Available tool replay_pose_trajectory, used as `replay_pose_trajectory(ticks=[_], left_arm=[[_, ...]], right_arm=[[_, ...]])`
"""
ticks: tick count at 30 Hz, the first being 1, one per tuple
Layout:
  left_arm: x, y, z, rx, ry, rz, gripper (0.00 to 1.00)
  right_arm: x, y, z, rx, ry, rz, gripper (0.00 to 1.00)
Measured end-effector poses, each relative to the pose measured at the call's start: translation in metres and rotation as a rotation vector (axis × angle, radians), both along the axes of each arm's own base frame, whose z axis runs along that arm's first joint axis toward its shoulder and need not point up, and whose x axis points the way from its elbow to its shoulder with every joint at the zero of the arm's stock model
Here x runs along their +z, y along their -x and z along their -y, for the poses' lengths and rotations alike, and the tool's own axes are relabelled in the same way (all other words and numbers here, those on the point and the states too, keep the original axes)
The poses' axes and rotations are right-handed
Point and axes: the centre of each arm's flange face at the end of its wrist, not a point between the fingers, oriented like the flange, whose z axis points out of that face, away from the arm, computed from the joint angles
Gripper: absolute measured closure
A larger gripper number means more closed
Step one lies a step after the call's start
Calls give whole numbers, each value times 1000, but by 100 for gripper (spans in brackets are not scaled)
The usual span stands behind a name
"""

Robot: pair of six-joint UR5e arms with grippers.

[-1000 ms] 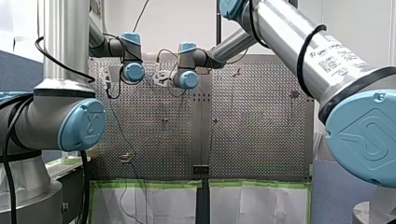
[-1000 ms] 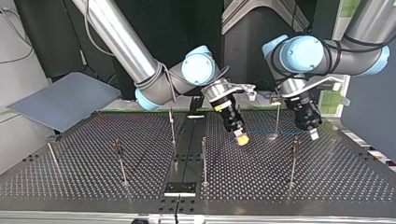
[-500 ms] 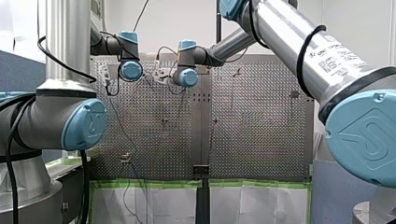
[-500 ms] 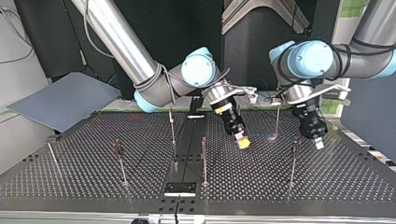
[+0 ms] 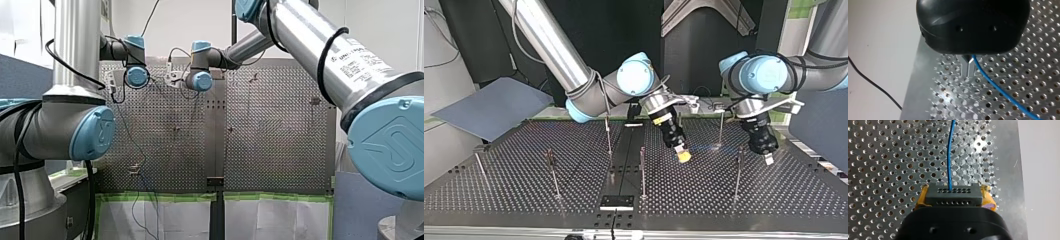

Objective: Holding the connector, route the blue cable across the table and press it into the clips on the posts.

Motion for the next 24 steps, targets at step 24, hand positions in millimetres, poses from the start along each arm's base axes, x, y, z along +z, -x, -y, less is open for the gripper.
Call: replay_pose_trajectory(ticks=[24], left_arm=[[-7,-37,-67,-54,18,53,100]], right_arm=[[3,2,6,-9,8,2,100]])
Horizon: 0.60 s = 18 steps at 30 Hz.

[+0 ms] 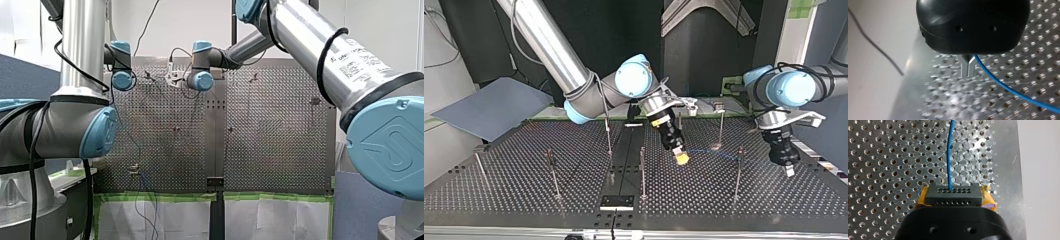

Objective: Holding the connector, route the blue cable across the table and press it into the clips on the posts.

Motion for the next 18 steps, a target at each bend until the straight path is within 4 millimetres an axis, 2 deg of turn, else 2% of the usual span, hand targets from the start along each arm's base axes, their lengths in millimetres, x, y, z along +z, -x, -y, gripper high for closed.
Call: replay_pose_trajectory(ticks=[7,18], left_arm=[[-24,-13,4,-58,5,-37,100],[-28,-14,14,-94,10,-48,100]], right_arm=[[0,0,0,-2,1,-1,100],[0,4,7,-9,-5,1,100]])
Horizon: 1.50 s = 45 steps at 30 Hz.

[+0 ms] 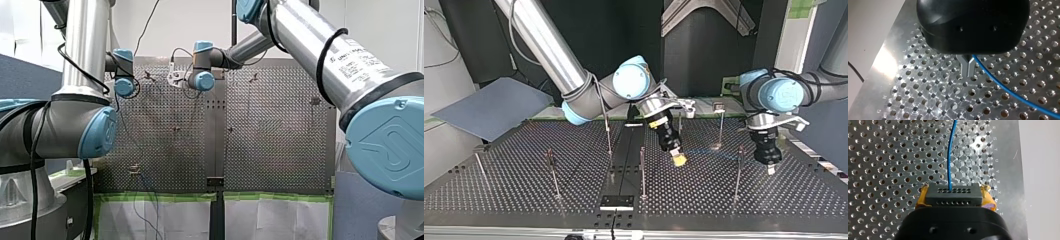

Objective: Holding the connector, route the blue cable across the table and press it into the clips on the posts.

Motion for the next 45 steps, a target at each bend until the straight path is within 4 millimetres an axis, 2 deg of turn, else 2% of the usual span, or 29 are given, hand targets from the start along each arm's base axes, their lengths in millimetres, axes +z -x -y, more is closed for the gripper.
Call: replay_pose_trajectory(ticks=[19,20,21,23,31,32,33,34,35,36,42,45], left_arm=[[-1,1,6,-10,1,-3,100],[-1,1,6,-10,1,-3,78],[-1,1,6,-7,2,-5,78],[-2,2,6,0,5,-11,50],[-3,12,7,50,55,-54,50],[-2,13,7,50,64,-54,43],[1,15,9,46,73,-51,43],[4,16,10,40,80,-47,36],[7,18,11,32,87,-42,14],[11,19,13,21,96,-35,0],[29,30,21,-31,138,-21,0],[30,38,24,-40,161,-35,0]], right_arm=[[-1,9,14,-24,-12,1,100],[-1,9,13,-24,-12,0,100],[-1,8,13,-24,-11,0,100],[-1,8,12,-24,-10,-1,100],[-1,7,10,-21,-10,-2,100],[-1,7,10,-21,-10,-2,100],[-1,7,10,-21,-10,-2,100],[0,7,10,-22,-10,-2,100],[0,7,10,-24,-9,-3,100],[0,7,10,-28,-9,-4,100],[0,10,11,-71,-11,-13,100],[0,11,10,-99,-10,-21,100]])
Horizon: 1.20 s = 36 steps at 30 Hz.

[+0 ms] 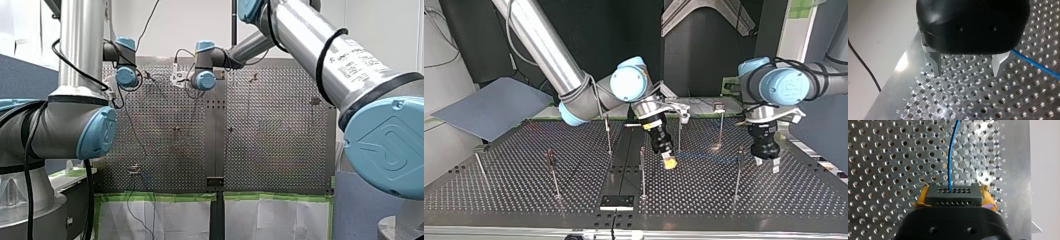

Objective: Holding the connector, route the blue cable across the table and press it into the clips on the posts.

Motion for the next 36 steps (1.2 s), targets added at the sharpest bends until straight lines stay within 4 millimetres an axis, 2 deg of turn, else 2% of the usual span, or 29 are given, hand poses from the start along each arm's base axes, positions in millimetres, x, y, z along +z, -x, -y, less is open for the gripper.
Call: replay_pose_trajectory(ticks=[7,12,25,30,36], left_arm=[[-6,26,2,36,7,-72,0],[-3,48,1,72,16,-108,0],[6,87,21,-13,22,-185,0],[13,100,27,-44,35,-188,0],[32,118,35,-82,24,-171,0]], right_arm=[[4,5,-3,-69,-1,-20,100],[10,6,-6,-87,2,-18,100],[12,4,-12,-82,3,-21,100],[12,4,-12,-82,1,-22,100],[12,4,-12,-81,-1,-20,100]])
